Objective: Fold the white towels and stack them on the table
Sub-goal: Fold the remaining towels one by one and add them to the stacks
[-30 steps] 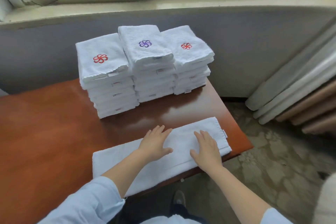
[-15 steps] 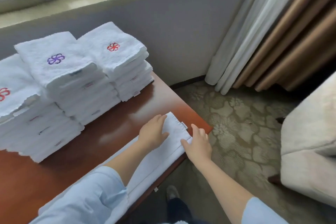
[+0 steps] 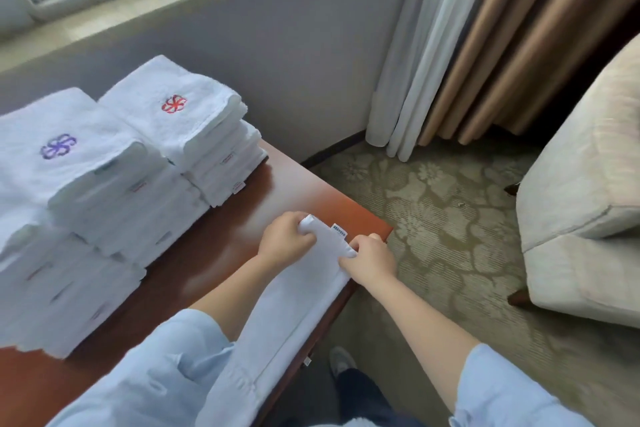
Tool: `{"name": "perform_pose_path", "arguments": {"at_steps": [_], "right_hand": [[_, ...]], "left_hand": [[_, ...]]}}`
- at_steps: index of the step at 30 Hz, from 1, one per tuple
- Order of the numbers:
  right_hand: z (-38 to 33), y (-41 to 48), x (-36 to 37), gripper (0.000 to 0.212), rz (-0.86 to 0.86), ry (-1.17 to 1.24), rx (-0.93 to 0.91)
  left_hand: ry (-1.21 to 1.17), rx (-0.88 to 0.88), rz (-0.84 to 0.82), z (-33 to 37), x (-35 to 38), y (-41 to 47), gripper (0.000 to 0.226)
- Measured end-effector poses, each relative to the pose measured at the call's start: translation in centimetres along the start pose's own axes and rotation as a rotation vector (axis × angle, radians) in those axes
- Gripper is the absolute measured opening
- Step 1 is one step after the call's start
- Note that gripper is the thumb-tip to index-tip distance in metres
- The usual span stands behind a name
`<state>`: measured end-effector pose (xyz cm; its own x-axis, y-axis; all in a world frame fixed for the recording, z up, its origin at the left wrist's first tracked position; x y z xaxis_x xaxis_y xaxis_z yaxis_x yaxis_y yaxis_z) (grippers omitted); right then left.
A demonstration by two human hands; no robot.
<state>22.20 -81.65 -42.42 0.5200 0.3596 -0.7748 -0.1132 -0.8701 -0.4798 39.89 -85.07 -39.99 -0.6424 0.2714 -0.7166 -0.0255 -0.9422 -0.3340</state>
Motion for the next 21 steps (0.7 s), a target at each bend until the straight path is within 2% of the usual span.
{"name": "perform_pose_path", "arguments": {"at_steps": [1, 5, 8, 11, 15, 21], "right_hand": [[-0.1, -0.4, -0.1, 0.005, 0.028, 0.027, -0.002], [-0.9, -3.0, -0.4, 0.005, 0.154, 0.320, -0.053], [-2.0, -6.6, 0.0, 0.013, 0.252, 0.524, -0.133], [-3.7, -10.9, 0.7, 0.017, 0.373, 0.631, -0.222], [-6.7, -17.4, 2.1, 0.018, 0.461, 0.683, -0.335], [-10.1, -25.7, 5.5, 0.013, 0.502, 0.544, -0.466]], "left_hand": [[-0.013, 0.016, 0.000, 0.1, -0.5, -0.4, 0.003], [-0.039, 0.102, 0.058, -0.3, -3.0, -2.9, 0.017], [-0.035, 0.195, 0.135, -1.4, -5.2, -5.7, 0.021], [-0.046, 0.300, 0.210, -2.9, -7.5, -9.3, 0.019], [-0.028, 0.429, 0.295, -5.5, -11.1, -14.9, 0.018], [-0.031, 0.435, 0.347, -10.1, -15.2, -22.5, 0.019]]}}
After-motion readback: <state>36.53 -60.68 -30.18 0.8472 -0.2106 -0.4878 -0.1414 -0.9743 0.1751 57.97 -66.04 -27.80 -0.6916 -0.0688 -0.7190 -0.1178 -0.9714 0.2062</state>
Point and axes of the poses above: each hand's wrist, its own y-axis towards the middle knuckle, its own x-axis out of the palm, z = x × y, the point moved 2 cm from there along y, towards the middle knuckle, and after that the axes turned 3 degrees about -y, right-handed, at the moved point
